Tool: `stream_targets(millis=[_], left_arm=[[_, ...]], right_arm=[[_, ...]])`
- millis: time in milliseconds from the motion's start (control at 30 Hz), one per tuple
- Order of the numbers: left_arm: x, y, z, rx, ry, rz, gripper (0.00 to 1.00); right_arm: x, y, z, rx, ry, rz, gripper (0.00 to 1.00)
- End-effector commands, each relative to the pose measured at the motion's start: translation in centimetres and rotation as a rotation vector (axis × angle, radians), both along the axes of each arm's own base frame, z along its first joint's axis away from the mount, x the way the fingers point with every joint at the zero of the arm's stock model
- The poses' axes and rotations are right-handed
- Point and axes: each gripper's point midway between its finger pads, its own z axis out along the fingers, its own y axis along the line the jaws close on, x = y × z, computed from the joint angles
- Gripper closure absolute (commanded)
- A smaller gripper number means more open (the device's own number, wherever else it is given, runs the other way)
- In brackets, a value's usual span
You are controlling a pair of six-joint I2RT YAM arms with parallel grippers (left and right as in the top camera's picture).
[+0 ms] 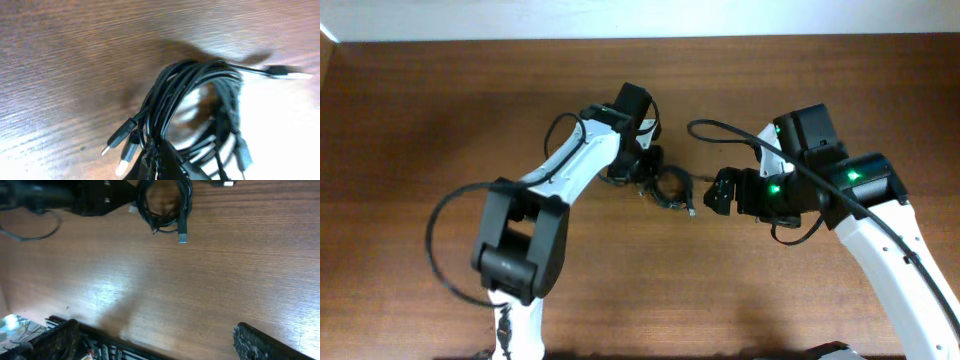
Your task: Untangle cables
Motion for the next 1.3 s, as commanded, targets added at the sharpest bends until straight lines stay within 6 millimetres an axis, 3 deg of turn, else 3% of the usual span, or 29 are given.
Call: stream_targets(millis=[0, 267, 467, 600, 767, 900, 967, 1100, 1267], left_arm=[[1.2, -0.4, 7.0, -0.049, -0.178, -0.032, 1.0], [0.0, 0.3, 7.7, -0.026, -0.151, -0.03, 1.0], [-1.6, -2.5, 9.2, -0.213, -0.09, -0.093, 1.0], [-3.7, -5.3, 11.5, -0.43, -0.095, -0.298, 1.0], [-2.4, -2.9, 9.4, -0.24, -0.11, -0.204, 1.0], [-4.3, -5.8, 12.1, -0.479, -0.109, -0.364, 1.0], [-4.1, -5.8, 12.5, -0.491, -0.117, -0.364, 1.0], [-4.8, -6.7, 15.6, -0.681, -0.103, -0.399, 1.0], [-4.7, -6.4, 17.2, -0.783, -0.082, -0.391, 1.0]], right_arm=[[0.3, -0.2, -0.2, -0.023, -0.011, -0.002, 0.02], [0.4, -0.4, -0.2, -0.036, -0.015, -0.007, 0.01], [0.8, -0.9, -0.6, -0.07, -0.022, -0.02, 0.01], [1.7, -0.8, -1.7, -0.086, -0.005, -0.023, 0.01], [2.2, -1.1, -3.5, -0.121, 0.051, -0.046, 0.02], [2.5, -1.0, -4.8, -0.134, 0.091, -0.043, 0.01], [2.5, -1.0, -5.2, -0.138, 0.103, -0.043, 0.01], [2.6, -1.1, -5.2, -0.145, 0.1, -0.045, 0.02], [3.4, -1.0, -5.1, -0.144, 0.069, -0.05, 0.02]])
